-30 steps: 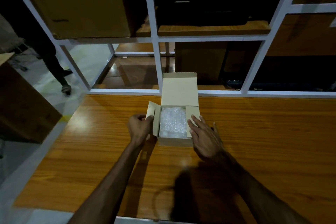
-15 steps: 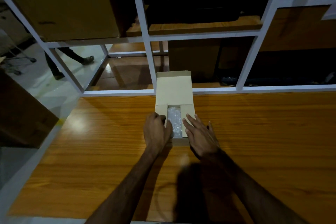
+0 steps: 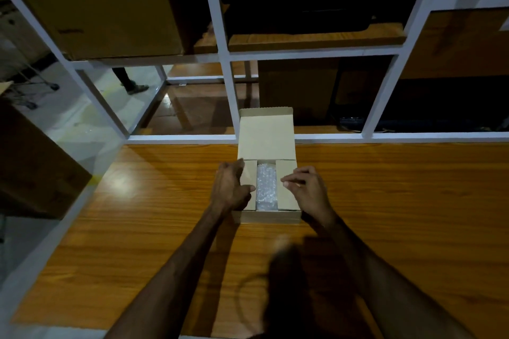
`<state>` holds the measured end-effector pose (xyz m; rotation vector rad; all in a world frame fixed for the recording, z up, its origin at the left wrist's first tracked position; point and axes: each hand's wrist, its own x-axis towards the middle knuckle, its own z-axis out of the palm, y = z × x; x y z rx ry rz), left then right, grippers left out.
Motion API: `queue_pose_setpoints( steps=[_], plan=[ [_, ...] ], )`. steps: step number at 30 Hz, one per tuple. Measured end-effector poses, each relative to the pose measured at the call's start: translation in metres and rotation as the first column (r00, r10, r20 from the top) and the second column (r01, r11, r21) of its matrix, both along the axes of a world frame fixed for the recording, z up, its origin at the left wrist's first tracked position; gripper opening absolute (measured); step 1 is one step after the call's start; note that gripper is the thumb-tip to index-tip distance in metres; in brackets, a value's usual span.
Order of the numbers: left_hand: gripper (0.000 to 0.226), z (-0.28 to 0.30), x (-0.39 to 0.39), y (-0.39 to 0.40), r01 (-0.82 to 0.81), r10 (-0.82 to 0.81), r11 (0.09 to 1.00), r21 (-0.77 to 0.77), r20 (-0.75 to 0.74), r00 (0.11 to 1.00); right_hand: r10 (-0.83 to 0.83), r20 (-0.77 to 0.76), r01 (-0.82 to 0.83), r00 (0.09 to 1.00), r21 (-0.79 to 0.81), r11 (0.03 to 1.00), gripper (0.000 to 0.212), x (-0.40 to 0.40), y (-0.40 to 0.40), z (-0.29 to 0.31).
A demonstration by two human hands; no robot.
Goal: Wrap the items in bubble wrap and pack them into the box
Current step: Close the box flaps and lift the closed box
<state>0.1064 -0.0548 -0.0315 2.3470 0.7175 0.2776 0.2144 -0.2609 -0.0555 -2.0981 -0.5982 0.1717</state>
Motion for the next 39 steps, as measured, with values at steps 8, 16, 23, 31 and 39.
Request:
queue_pose_setpoints(
  steps=[8,16,23,31,39],
  plan=[
    [0.08,0.005,0.008,0.006,0.043,-0.002,0.929,-0.367,0.112,0.994,0.016,-0.399,-0.005,0.917,0.029,1.0,0.105,0.043,0.022,0.042],
    [0.089,0.003,0.0,0.017,0.127,-0.073,0.893,-0.432,0.14,0.988,0.1,-0.265,-0.062,0.959,0.148,0.987,0.092,0.039,0.02,0.044],
    [0.104,0.001,-0.01,0.011,0.081,0.023,0.9,-0.429,0.232,0.972,0.078,-0.223,-0.026,0.972,0.231,0.973,0.073,0.022,0.01,0.044],
    [0.11,-0.01,-0.02,0.004,0.007,0.139,0.886,-0.463,0.279,0.95,0.163,-0.384,-0.005,0.909,0.382,0.924,0.05,0.009,-0.008,0.042],
    [0.085,-0.011,-0.032,0.005,0.029,0.08,0.913,-0.408,0.246,0.966,0.244,-0.454,-0.064,0.857,0.376,0.924,0.045,0.009,-0.009,0.071]
  ],
)
